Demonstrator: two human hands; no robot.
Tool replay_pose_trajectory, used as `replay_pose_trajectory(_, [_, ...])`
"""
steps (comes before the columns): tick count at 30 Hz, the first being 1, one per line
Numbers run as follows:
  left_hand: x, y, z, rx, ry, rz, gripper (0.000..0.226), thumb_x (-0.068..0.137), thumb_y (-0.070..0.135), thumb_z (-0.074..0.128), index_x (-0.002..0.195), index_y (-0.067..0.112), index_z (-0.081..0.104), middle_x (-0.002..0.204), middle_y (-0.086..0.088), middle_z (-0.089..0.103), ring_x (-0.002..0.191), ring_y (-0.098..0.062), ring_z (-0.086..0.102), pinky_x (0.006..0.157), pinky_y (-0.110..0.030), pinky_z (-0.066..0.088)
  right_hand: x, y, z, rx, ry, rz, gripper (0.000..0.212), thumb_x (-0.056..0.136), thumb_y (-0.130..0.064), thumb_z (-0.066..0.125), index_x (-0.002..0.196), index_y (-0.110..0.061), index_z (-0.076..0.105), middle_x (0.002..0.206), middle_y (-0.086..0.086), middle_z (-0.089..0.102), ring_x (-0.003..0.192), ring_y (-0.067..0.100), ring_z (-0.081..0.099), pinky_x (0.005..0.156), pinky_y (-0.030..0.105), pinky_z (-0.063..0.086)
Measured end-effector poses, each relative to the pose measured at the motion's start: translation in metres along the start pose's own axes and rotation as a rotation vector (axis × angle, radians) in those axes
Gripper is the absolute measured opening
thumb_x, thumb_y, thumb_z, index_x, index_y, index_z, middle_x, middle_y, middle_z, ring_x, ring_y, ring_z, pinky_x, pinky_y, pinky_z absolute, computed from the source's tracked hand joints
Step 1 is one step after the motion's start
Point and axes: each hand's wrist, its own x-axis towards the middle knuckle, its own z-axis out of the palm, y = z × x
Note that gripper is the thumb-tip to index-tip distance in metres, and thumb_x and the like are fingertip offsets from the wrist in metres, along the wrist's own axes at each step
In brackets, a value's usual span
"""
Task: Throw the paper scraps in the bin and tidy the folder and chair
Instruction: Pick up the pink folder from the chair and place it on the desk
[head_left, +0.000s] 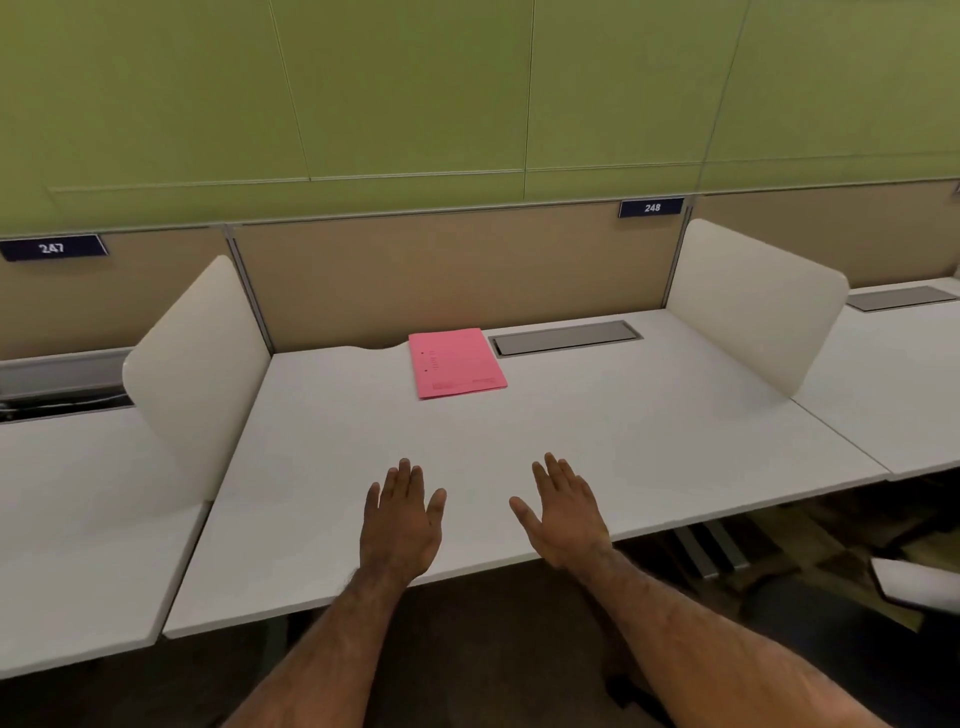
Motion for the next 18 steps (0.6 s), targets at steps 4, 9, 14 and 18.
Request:
replay_pose_trajectory(4, [-0.023,0.015,-0.006,0.018,0.007,-0.01,0.063,0.102,0.05,0.014,0.155,0.016,0.01,0.164,-0.001,0.0,0.15,-0.016,-0.003,0.118,-0.037,-0.008,-0.03,0.006,-0.003,-0.022,-0.006,-0.006,0.079,0.093,-0.068,0.012,0.154,-0.02,0.0,0.162,0.0,-0.01,0.148,0.017,-0.012,0.117,0.035,-0.008])
replay_pose_trajectory(9, [-0.051,0.035,-0.011,0.027,-0.003,-0.013,0.063,0.102,0.051,0.014,0.155,0.017,0.01,0.164,-0.001,0.0,0.15,-0.016,-0.004,0.117,-0.037,-0.01,-0.065,0.022,-0.013,-0.011,0.016,-0.015,0.078,0.093,-0.068,0.012,0.154,-0.022,-0.001,0.162,-0.001,-0.011,0.147,0.016,-0.013,0.115,0.034,-0.01])
replay_pose_trajectory(14, [-0.091,0.075,-0.003,0.038,-0.011,-0.001,0.062,0.102,0.049,0.013,0.155,0.016,0.01,0.164,-0.001,0.001,0.15,-0.017,-0.002,0.118,-0.039,-0.008,-0.111,0.063,-0.03,0.011,0.043,-0.028,0.079,0.092,-0.07,0.013,0.154,-0.023,0.001,0.162,-0.001,-0.008,0.147,0.015,-0.012,0.115,0.034,-0.01])
replay_pose_trajectory(18, [-0.136,0.115,0.011,0.026,-0.004,-0.011,0.063,0.102,0.05,0.014,0.155,0.017,0.012,0.164,-0.003,0.003,0.15,-0.019,-0.001,0.118,-0.041,-0.007,-0.156,0.106,-0.042,0.011,0.054,-0.049,0.078,0.093,-0.069,0.015,0.154,-0.023,0.003,0.162,-0.001,-0.007,0.147,0.015,-0.011,0.117,0.035,-0.007])
